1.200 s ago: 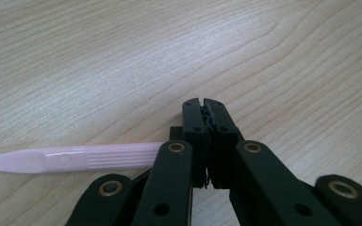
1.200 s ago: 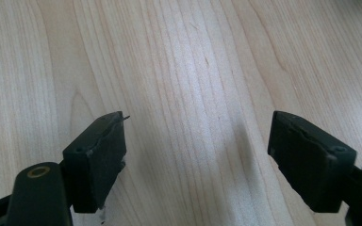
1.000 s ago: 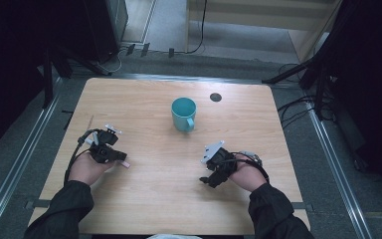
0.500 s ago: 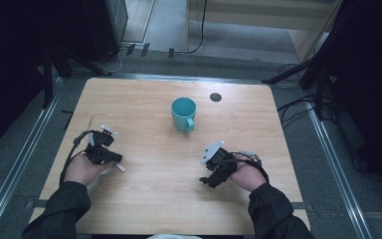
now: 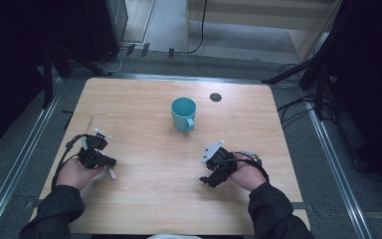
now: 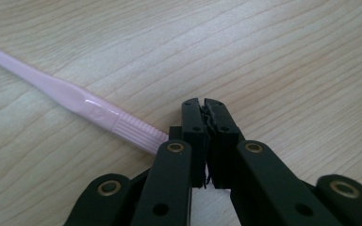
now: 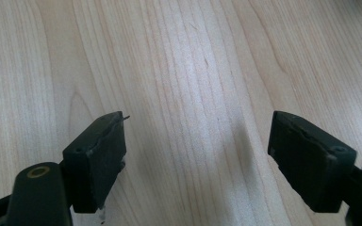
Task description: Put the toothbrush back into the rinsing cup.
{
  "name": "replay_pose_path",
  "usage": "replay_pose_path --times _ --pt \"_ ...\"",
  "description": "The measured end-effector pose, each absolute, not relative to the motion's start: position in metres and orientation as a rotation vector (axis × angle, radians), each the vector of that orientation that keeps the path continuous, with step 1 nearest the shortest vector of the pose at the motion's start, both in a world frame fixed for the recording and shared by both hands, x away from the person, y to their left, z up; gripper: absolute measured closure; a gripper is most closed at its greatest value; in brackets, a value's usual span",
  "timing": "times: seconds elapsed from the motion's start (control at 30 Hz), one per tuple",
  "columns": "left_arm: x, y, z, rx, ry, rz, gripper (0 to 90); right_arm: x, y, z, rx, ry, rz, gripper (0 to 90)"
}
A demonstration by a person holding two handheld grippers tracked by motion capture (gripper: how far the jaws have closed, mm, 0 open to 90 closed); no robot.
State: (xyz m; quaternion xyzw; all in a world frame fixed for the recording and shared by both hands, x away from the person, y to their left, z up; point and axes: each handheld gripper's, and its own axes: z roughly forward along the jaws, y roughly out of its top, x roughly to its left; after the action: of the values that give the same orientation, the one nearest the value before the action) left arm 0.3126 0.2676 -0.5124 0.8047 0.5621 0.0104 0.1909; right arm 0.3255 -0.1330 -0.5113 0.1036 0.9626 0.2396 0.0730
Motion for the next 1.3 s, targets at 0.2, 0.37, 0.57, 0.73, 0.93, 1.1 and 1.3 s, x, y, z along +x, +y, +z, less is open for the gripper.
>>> replay_pose_path --times 0.2,0.37,0.57,0.73,0.93,1.1,1.3 --pt "0.309 0.278 -0.512 2.237 1.611 0.021 86.9 0.326 -0.132 -0.512 0.311 2.894 0.716 19.8" --pt "0.307 0.286 -0.51 2.219 1.633 0.034 86.5 0.325 -0.132 -0.512 0.309 2.895 0.711 19.8" --pt "0.304 0.293 -0.509 2.204 1.663 0.036 86.3 0.325 -0.131 -0.512 0.303 2.9 0.707 19.8" --pt "0.303 0.3 -0.508 2.2 1.685 0.046 86.2 0.325 -0.131 -0.512 0.298 2.902 0.705 19.8" --pt "0.302 0.306 -0.507 2.189 1.71 0.05 85.7 0.325 -0.131 -0.513 0.295 2.902 0.702 19.8" --pt "0.302 0.307 -0.503 2.161 1.714 0.063 81.7 0.325 -0.131 -0.513 0.295 2.904 0.699 19.8" --pt "0.305 0.306 -0.49 2.123 1.771 0.111 70.7 0.325 -0.13 -0.514 0.288 2.907 0.693 19.8"
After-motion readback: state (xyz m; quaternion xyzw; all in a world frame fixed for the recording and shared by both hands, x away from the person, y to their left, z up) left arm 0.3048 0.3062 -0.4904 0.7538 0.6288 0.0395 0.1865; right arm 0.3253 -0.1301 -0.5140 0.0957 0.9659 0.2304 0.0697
